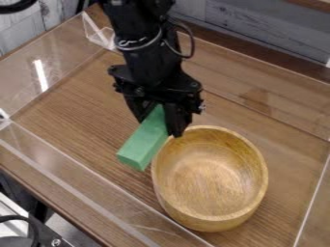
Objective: Remove the green block from inside the brown bowl and put it on the table
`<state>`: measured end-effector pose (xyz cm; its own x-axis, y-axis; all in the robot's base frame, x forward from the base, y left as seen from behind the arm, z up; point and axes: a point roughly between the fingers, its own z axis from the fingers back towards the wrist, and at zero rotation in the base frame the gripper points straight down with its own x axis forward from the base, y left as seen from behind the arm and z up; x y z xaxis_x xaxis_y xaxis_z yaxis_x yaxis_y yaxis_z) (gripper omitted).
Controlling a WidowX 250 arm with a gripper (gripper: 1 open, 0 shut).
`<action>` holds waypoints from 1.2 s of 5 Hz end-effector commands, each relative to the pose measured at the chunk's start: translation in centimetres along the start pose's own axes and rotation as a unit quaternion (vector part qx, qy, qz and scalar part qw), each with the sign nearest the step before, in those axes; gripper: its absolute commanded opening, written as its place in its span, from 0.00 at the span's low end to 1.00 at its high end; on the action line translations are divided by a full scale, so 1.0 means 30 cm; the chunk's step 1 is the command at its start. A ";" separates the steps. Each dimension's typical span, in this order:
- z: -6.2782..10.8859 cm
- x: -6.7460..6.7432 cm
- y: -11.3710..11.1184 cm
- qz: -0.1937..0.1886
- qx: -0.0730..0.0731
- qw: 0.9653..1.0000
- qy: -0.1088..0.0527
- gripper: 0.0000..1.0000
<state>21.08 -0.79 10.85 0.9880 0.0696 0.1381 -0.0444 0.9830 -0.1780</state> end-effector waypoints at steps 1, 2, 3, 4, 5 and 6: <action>0.014 0.016 0.005 -0.002 -0.002 1.000 -0.013 0.00; 0.011 0.019 0.008 -0.001 -0.005 1.000 -0.013 0.00; 0.004 0.020 0.023 0.002 -0.003 1.000 -0.010 0.00; -0.003 0.021 0.037 0.006 -0.001 1.000 -0.008 0.00; -0.007 0.025 0.047 0.009 0.000 1.000 -0.007 0.00; -0.012 0.030 0.055 0.012 0.002 1.000 -0.006 0.00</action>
<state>21.43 0.52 9.50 0.9896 0.0965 0.1064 -0.0757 0.9799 -0.1844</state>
